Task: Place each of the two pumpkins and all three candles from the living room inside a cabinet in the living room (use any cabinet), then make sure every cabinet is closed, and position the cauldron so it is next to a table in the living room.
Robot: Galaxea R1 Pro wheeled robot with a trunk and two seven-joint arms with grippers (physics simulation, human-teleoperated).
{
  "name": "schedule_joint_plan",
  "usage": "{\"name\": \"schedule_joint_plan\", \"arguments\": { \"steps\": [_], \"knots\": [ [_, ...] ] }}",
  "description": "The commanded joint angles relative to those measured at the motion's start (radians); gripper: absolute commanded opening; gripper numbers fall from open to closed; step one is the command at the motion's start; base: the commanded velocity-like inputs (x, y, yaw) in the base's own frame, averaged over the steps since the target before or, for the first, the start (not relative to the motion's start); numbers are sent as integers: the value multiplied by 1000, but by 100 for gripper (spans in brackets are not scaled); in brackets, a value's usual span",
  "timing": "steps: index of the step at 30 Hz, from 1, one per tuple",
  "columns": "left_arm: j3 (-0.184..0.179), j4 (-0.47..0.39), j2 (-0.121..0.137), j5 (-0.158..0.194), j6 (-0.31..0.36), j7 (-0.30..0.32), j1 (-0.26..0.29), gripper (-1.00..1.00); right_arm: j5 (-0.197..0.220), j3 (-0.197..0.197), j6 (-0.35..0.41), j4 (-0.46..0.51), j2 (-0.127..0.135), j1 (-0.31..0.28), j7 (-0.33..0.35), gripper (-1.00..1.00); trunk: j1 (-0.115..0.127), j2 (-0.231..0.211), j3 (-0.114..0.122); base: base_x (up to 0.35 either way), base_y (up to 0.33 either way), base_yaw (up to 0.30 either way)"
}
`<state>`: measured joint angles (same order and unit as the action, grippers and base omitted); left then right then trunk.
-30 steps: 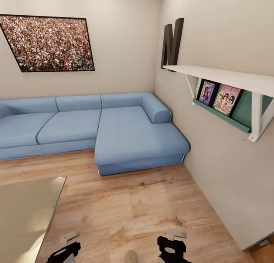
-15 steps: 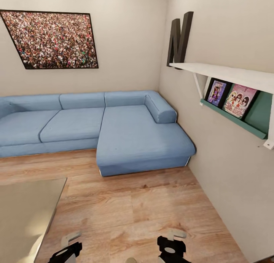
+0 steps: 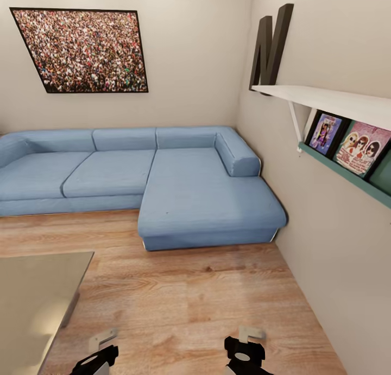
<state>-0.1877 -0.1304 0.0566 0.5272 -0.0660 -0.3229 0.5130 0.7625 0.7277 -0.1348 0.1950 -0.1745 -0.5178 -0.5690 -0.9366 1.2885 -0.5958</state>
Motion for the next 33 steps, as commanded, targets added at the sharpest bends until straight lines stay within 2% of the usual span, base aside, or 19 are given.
{"name": "schedule_joint_plan", "arguments": {
  "steps": [1,13,22,33],
  "knots": [
    [-9,0,0,9,-3,-4,0,100,11,8,-6,0,0,-1,-2,100,0,0,-2,130,-276,130],
    [-16,0,0,9,-3,-4,-1,100,11,7,-6,-1,0,-1,-1,100,0,0,-10,127,-260,52],
    [-16,0,-1,8,-4,-4,-1,100,11,7,-6,-1,0,-1,-1,100,0,0,-10,-2,-72,13],
    [-16,0,0,8,-5,-4,-1,100,11,7,-6,-1,0,-1,-1,100,0,0,-10,-45,-114,255]
  ]
}}
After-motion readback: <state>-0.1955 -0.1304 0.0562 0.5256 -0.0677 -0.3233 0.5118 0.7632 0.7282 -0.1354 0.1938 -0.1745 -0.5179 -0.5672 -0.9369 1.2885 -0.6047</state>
